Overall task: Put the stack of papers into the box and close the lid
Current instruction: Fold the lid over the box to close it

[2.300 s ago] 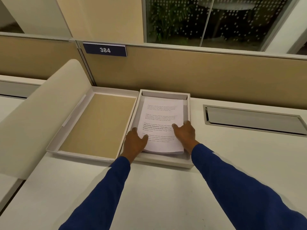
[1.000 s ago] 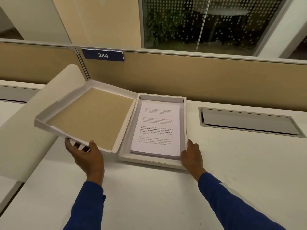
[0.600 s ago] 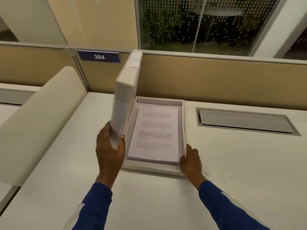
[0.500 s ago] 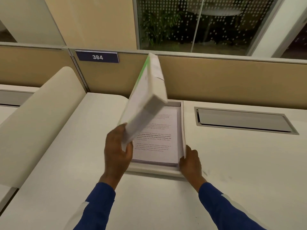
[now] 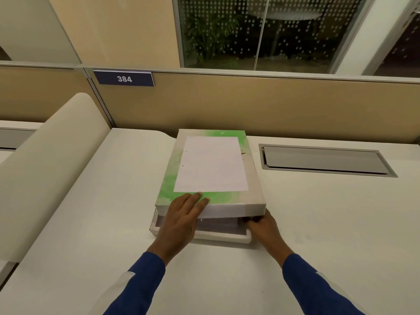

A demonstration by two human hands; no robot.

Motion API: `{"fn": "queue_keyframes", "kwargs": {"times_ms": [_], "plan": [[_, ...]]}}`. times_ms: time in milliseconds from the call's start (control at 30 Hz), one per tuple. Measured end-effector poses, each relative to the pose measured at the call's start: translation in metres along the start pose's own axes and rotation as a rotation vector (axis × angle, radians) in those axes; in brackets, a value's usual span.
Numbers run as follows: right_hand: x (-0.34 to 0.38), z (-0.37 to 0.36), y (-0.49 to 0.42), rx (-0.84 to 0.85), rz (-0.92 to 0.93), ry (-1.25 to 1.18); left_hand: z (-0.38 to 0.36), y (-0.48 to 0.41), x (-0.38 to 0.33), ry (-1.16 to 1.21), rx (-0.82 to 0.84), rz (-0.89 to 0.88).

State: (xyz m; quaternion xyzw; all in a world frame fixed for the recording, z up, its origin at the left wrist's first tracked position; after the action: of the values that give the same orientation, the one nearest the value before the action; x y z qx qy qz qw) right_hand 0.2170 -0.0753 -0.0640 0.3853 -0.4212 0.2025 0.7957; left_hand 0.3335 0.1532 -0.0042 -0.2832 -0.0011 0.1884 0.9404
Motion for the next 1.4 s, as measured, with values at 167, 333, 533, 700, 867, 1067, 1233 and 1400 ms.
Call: {"fn": "queue_keyframes", "kwargs": {"times_ms": [167, 333, 533, 700, 867, 1067, 1233, 1400], "plan": [[-0.005, 0.03, 0.0, 0.047, -0.237, -0.677, -0.002, 0.012, 0.001, -0.018, 0.048, -0.017], [0.015, 0.027, 0.005, 0.117, -0.196, -0.424, 0.008, 0.017, 0.003, 0.065, 0.057, 0.141], [0.025, 0.019, 0.011, 0.045, -0.063, -0.09, 0.025, 0.039, 0.046, 0.381, -0.08, 1.157], [0.018, 0.015, 0.025, 0.002, -0.03, 0.013, 0.023, 0.055, 0.055, 0.441, -0.03, 1.239], [0.015, 0.012, 0.036, 0.016, -0.054, 0.061, 0.03, 0.056, 0.069, 0.398, 0.091, 1.302], [0.02, 0.014, 0.037, 0.061, -0.174, -0.008, 0.037, 0.052, 0.074, 0.497, 0.07, 1.35], [0.022, 0.011, 0.042, 0.143, -0.195, 0.047, 0.034, 0.055, 0.08, 0.597, 0.048, 1.385], [0.02, 0.011, 0.046, 0.201, -0.211, 0.073, 0.034, 0.063, 0.086, 0.659, 0.026, 1.419]]}}
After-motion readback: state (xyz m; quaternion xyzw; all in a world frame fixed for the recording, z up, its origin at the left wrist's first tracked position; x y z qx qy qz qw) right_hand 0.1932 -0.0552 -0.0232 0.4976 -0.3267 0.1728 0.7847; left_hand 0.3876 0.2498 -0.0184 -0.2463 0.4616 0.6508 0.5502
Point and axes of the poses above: each hand's wrist, its own y-axis away from the middle knuckle, its own z-axis out of the back of the hand, x = y × z, the point moved 4 cm from there along -y, towards the middle knuckle, and after that the axes turned 7 degrees about -z, right-handed, at the moved point
